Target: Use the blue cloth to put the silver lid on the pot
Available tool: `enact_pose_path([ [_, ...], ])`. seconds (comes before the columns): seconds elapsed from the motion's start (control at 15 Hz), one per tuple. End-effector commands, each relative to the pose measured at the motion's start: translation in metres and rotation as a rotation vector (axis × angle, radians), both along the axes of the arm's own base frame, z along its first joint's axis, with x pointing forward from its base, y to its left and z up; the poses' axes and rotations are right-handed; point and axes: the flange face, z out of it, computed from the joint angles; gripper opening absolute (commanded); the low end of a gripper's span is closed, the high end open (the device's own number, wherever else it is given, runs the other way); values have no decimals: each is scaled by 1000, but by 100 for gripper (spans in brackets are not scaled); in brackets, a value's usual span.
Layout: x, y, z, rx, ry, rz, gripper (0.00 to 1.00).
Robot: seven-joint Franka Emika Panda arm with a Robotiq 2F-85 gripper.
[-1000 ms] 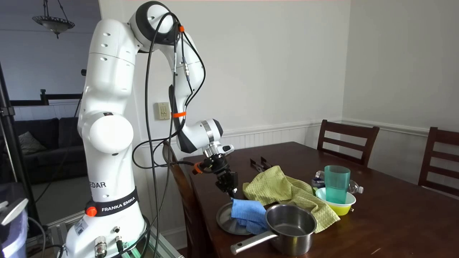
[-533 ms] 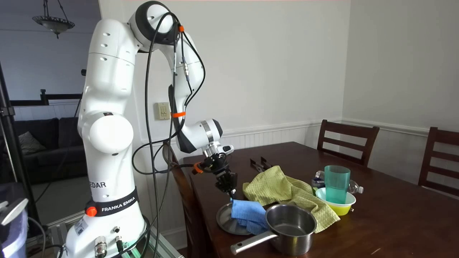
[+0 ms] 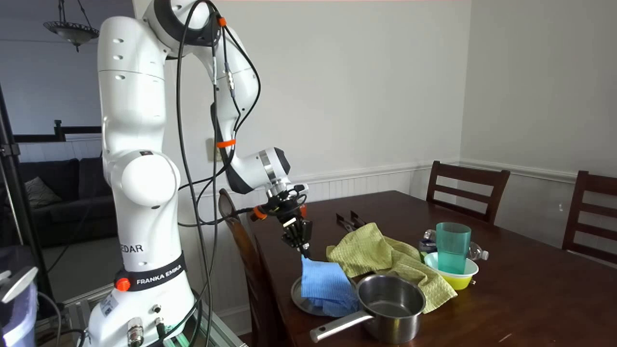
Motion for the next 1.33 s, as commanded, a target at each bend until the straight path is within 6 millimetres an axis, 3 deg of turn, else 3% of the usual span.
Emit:
enact_pose_path([
  [0.0,-12,14,23,1,-13,31,0],
  [0.2,-9,23,28,-5,-39,68,0],
  [0.53,0,22,32,-31,-65,122,0],
  [1.27,14,25,16,-21,-95,219,0],
])
